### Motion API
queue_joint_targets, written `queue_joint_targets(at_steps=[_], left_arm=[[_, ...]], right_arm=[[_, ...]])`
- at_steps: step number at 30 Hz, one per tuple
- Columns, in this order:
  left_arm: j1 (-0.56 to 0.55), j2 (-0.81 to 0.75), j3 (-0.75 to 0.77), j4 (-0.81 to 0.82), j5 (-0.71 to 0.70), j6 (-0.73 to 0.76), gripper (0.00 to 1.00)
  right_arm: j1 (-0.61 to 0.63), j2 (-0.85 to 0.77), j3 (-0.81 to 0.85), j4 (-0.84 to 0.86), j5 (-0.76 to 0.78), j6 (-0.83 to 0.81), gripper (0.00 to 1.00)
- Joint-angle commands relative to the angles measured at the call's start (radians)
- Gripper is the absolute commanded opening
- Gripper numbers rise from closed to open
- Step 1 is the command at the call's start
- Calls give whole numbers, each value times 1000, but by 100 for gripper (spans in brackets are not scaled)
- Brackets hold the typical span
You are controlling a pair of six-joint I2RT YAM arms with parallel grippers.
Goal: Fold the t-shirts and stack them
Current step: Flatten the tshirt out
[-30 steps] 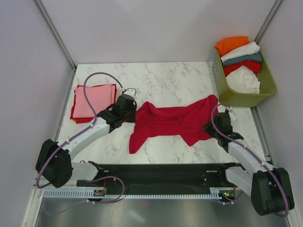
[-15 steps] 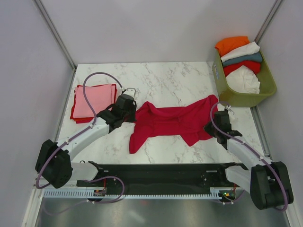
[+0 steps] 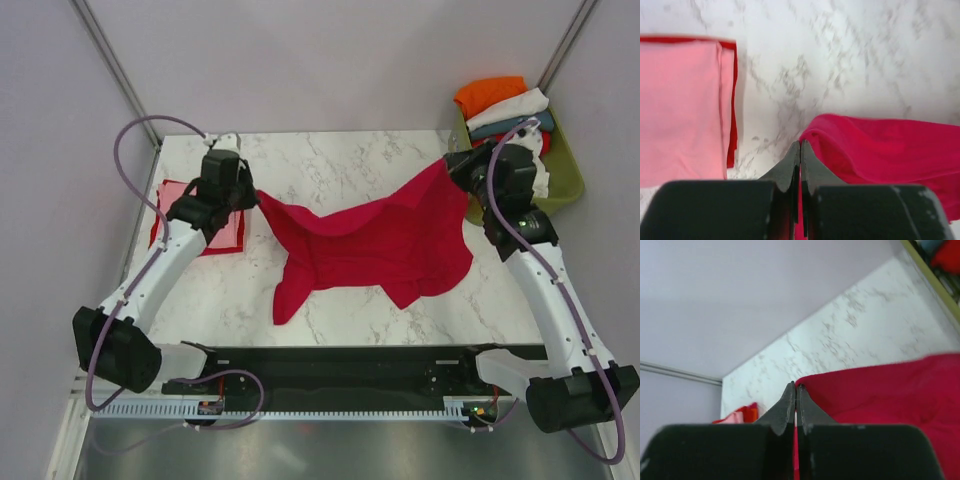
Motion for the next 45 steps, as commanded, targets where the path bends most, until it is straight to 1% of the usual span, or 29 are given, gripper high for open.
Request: queue_joint_targets(at_steps=[1,2,3,7,8,10,11,14,16,18,21,24,26,27,29,30,31,32,33,34,36,38,39,40,41,42,43,44,45], left_arm=[[12,-68,207,-79,38,-18,2],[12,-83,242,-99,44,-10,2],[12,-102,294,-136,64,-12,2],[12,-253,353,-184,95,-15,2],[12,-319,362,-195,95,-21,2],[12,-390,393,-219,97,-33,2],[12,-452,404,-225,101,-42,2],[12,-542,454,-227,139,-64,2],[12,-565,502,-225,170,-73,2],[12,-567,548,-230,170,-82,2],[12,-538,572,-241,160,-84,2],[12,-493,536,-244,128,-92,2],[11,-459,494,-241,108,-92,2],[12,-442,441,-233,92,-95,2],[11,-396,369,-201,89,-104,2],[12,-383,285,-183,97,-108,2],[12,-372,235,-110,103,-113,2],[12,-350,186,-72,112,-127,2],[11,-338,101,-29,124,-133,2],[12,-321,65,38,129,-138,2],[14,-249,10,95,124,-148,2],[23,-147,20,140,124,-148,2],[43,-105,72,144,139,-148,2],[55,-70,112,144,156,-147,2],[73,-35,158,141,170,-147,2],[93,30,268,134,242,-147,2],[130,54,328,127,265,-141,2],[144,84,461,105,279,-130,2],[153,131,533,91,267,-116,2]], right_arm=[[-9,-34,186,-65,5,-55,0],[-9,-72,244,-68,0,-78,0],[-9,-97,267,-70,-3,-84,0],[-8,-250,346,-67,0,-124,0],[-8,-316,373,-65,-6,-138,0],[-9,-384,393,-49,-4,-160,0],[-9,-445,411,-41,-3,-163,0],[-8,-534,467,-10,3,-167,0],[-9,-553,507,-4,7,-169,0],[-9,-550,571,-4,14,-166,0],[-9,-505,631,-12,19,-149,0],[-6,-435,639,-38,34,-128,0],[-5,-387,585,-44,36,-115,0],[-5,-372,555,-44,37,-100,0],[-6,-332,441,-42,59,-72,0],[-6,-321,398,-36,63,-51,0],[-6,-294,355,-27,60,-43,0],[-5,-277,277,-18,57,-34,0],[-6,-261,242,6,51,-22,0],[-5,-226,176,26,39,-8,0],[-5,-185,125,106,2,12,0],[-8,-96,112,170,-47,38,0],[-8,-58,134,172,-62,40,0],[-8,22,205,171,-78,37,0],[-6,58,250,166,-104,34,0],[-9,93,298,160,-110,34,0],[-17,152,406,152,-115,31,0],[-26,182,469,128,-116,24,0],[-57,209,535,110,-115,24,0]])
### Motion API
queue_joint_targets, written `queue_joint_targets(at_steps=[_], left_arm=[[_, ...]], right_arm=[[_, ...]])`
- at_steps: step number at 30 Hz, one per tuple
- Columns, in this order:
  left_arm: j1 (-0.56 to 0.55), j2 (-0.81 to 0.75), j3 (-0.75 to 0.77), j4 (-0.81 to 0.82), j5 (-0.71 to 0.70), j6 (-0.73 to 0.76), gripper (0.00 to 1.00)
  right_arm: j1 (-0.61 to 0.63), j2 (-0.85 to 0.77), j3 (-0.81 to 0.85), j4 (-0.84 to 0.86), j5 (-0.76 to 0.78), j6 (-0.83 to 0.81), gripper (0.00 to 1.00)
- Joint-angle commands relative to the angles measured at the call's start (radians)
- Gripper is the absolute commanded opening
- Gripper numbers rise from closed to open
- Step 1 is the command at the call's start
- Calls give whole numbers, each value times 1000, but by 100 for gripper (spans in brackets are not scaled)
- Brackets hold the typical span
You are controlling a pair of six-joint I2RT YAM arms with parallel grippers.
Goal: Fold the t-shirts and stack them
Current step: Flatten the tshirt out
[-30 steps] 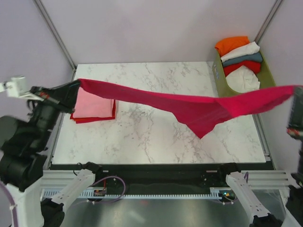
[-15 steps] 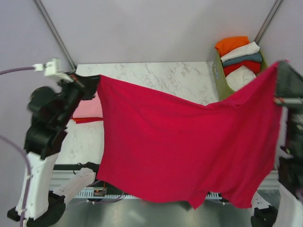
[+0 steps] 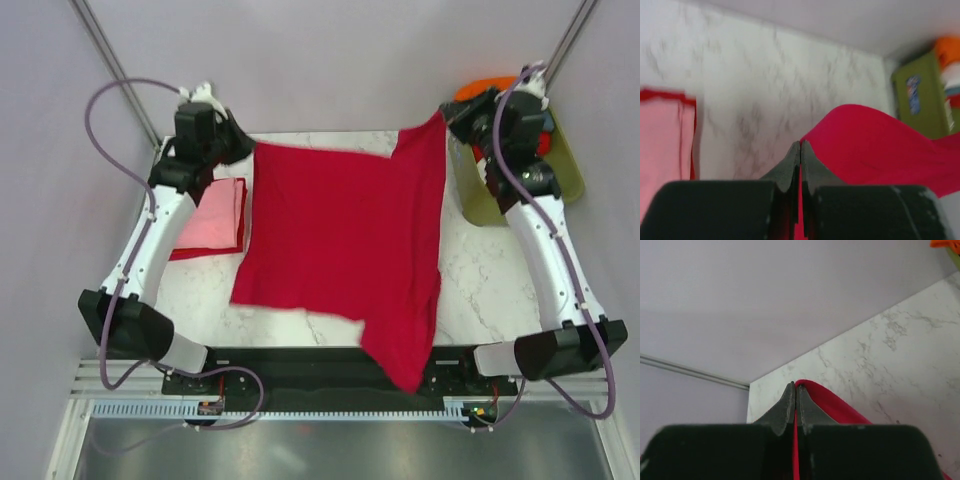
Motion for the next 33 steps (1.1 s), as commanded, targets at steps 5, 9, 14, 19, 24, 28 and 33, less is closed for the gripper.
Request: queue_joint_targets(at_steps=[5,9,14,19,24,28,33], left_arm=[[89,177,673,56,106,33,2],[122,234,708,78,139,36,2],[122,149,294,315,197,47,2],[122,87,-58,513,202,-5,2],[116,79,-393,702,266,-88,2],[106,90,-540,748,278,-104,2],[88,72,-634,771,262,-78,2]], right_arm=[[-171,221,663,75,-218,132,0],[-205,275,691,104,-318,163,0],[-229,171,259,320,-390,189,0],[-236,128,-60,377,-459,160,0],[-236,66,-324,409,-444,115,0],[-236,17,-516,415,-445,57,0],[-236,-78,-680,389,-402,11,0]])
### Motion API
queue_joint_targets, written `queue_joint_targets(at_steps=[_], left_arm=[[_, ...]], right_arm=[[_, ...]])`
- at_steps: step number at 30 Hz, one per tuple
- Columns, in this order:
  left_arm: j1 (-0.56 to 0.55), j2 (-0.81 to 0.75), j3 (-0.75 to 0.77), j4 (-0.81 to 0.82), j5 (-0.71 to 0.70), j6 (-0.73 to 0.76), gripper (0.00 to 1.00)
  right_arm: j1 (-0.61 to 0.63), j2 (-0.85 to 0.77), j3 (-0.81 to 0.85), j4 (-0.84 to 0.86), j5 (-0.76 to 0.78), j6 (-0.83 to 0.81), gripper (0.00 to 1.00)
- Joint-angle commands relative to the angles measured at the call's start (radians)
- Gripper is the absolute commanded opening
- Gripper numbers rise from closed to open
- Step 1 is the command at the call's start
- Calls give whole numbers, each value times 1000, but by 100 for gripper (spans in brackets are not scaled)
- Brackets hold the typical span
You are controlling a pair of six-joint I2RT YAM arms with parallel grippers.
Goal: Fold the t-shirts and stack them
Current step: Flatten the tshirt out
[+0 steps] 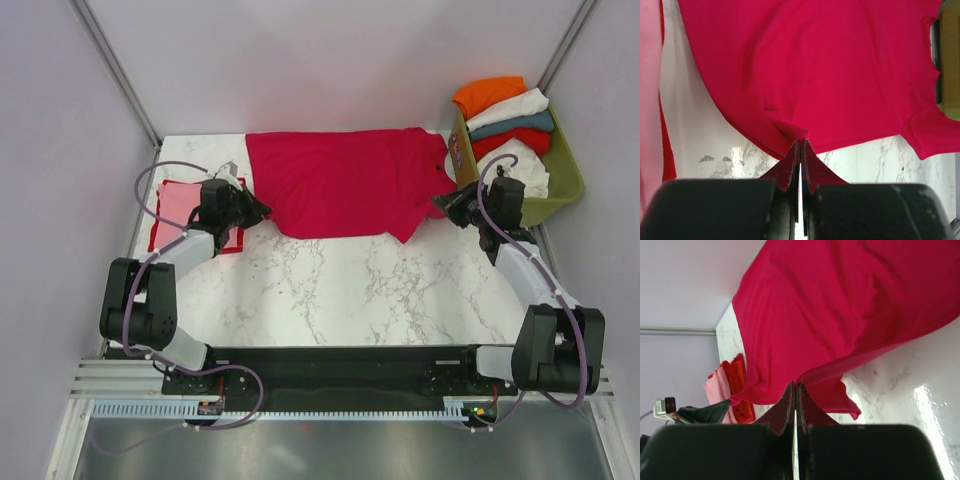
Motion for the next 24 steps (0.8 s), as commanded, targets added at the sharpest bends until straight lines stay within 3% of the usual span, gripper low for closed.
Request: queue_joint_targets(at_steps=[1,6,10,16,24], left_arm=[[-13,-45,-37,111,10,4,2],[-45,0,-2,10,-102,57,2],[-82,96,143,-177,-255,105,2],[-111,282,361,-409,-412,154,2],[-93,386,469,-574,-562,90,2]], right_arm=[[-2,-105,-77,57,28,-66,0],[1,-211,-190,54,20,-77,0],[35,-245,-224,25,48,-128,0],[79,-190,-216,9,91,-160,0],[262,-128,-196,20,218,-166,0]])
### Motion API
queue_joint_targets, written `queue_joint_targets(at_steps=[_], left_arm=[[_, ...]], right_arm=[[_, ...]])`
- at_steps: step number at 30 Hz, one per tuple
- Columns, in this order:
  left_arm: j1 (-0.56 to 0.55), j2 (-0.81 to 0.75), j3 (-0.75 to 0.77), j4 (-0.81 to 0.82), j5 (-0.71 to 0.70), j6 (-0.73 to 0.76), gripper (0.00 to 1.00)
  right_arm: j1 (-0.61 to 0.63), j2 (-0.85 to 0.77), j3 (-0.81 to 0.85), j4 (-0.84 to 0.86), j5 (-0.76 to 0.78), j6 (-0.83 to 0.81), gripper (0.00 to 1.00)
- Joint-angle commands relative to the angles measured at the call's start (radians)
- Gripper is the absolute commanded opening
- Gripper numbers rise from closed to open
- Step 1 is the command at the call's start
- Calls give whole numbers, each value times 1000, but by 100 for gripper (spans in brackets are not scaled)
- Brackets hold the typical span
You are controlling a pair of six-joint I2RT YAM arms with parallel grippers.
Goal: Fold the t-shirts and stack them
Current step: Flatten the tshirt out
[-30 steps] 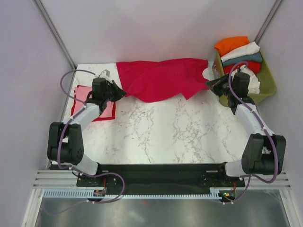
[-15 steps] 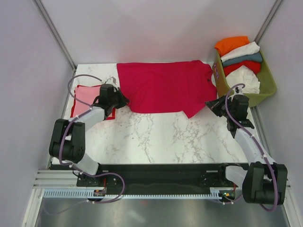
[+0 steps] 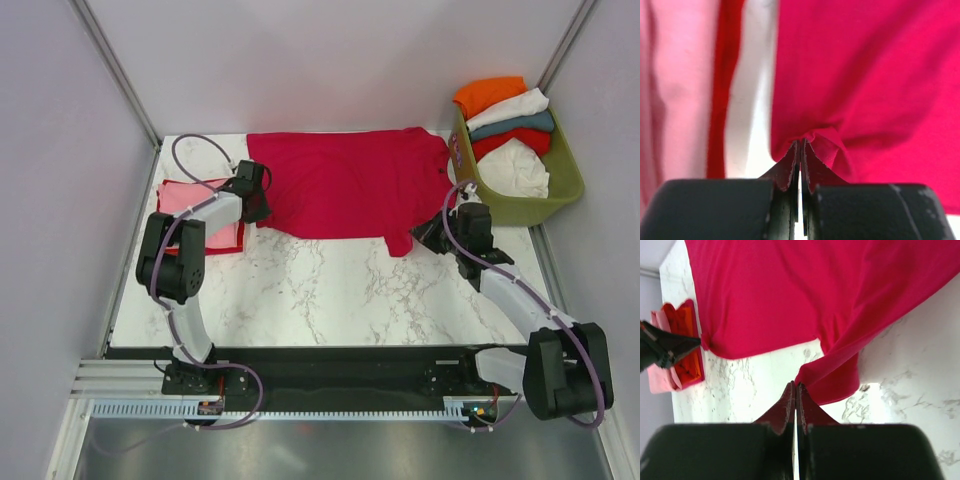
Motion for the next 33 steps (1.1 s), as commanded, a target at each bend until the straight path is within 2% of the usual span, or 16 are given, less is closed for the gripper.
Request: queue_joint_targets(at_steps=[1,4,7,13,16,21,27,33], left_arm=[[18,62,87,-125,-140,-20,2],[61,113,134,-205,-250,-60,2],[139,135,179,-265,-173,-101,2],[288,107,173,-267,-174,-135,2],[305,92,165,-264,-203,-147,2],[267,12,78,-133,10,-63,2],[191,-133,-49,-60,76,-61,2],[150,-304,-143,-47,107,-75,2]], right_arm=[[71,24,22,31,84,-19,0],[120,57,14,60,92,4,0],[138,70,7,72,109,11,0],[139,52,6,49,153,9,0],[137,51,11,38,179,24,0],[139,37,14,14,228,28,0],[65,-38,82,-113,307,-31,0],[-95,-49,174,-195,273,-61,0]])
